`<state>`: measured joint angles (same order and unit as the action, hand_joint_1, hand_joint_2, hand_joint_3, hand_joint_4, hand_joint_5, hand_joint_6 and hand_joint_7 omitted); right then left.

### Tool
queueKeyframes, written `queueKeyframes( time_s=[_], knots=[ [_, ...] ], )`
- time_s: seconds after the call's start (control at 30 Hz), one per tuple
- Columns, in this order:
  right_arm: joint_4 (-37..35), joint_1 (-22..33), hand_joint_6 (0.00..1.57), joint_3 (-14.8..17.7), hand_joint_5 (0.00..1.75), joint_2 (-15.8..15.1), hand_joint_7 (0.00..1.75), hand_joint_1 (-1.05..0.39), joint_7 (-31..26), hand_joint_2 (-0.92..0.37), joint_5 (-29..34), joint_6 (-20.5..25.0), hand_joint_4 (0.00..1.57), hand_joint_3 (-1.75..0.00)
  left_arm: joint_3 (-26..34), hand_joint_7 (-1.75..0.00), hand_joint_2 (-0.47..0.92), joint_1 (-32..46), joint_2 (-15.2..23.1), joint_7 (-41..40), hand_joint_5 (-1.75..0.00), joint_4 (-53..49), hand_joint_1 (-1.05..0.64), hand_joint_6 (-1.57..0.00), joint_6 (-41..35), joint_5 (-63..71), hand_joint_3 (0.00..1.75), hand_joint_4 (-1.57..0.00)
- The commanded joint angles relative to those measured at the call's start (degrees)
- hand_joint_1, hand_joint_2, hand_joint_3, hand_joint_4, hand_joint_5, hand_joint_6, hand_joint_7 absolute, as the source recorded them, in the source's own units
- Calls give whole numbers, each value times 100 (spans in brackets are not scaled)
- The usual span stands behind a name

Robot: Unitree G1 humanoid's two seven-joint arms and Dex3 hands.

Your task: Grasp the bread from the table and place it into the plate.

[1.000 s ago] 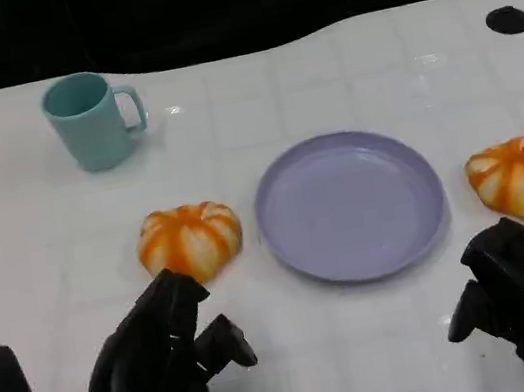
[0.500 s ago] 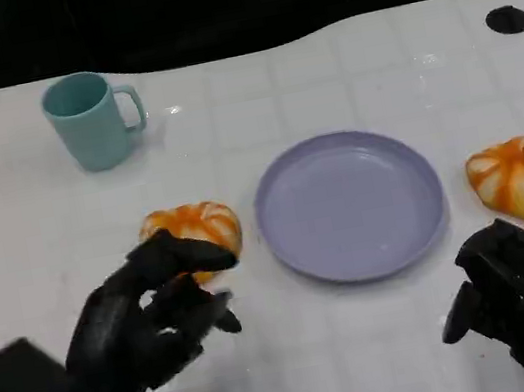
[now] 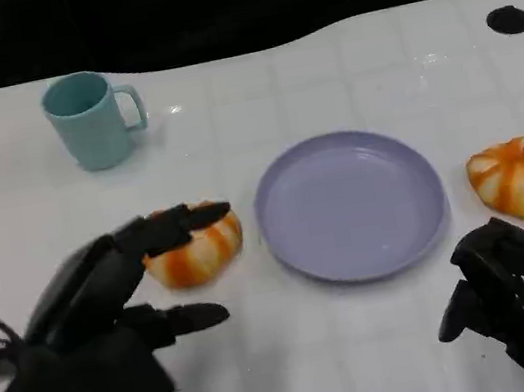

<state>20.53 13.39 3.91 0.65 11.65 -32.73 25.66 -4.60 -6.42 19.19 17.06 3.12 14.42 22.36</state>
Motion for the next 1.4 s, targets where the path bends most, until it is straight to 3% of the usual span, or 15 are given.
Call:
queueKeyframes(
  time_s=[0.03,0.43,0.73,1.4],
  knots=[
    [55,-10,53,29,174,-47,146,-50,-26,-92,23,-40,60,-26,-264,0,83,-259,377,-34,-47,326,-47,-27,-422,957,0,-1],
    [112,24,51,-14,174,-73,147,-51,-56,-92,57,-38,59,-27,-1016,-1,76,-861,409,-58,-33,195,-38,-26,-1252,2572,0,0],
    [117,50,51,60,175,-118,149,-52,29,-92,-31,-45,59,-26,-1610,0,79,-1693,138,-207,-29,-1127,-35,-25,-1551,2769,1,0],
    [112,50,50,71,175,-110,150,-52,55,-92,-25,-47,59,-26,-1765,0,79,-1804,193,-328,-30,-1270,-35,-25,-1625,2668,0,0]
  ],
)
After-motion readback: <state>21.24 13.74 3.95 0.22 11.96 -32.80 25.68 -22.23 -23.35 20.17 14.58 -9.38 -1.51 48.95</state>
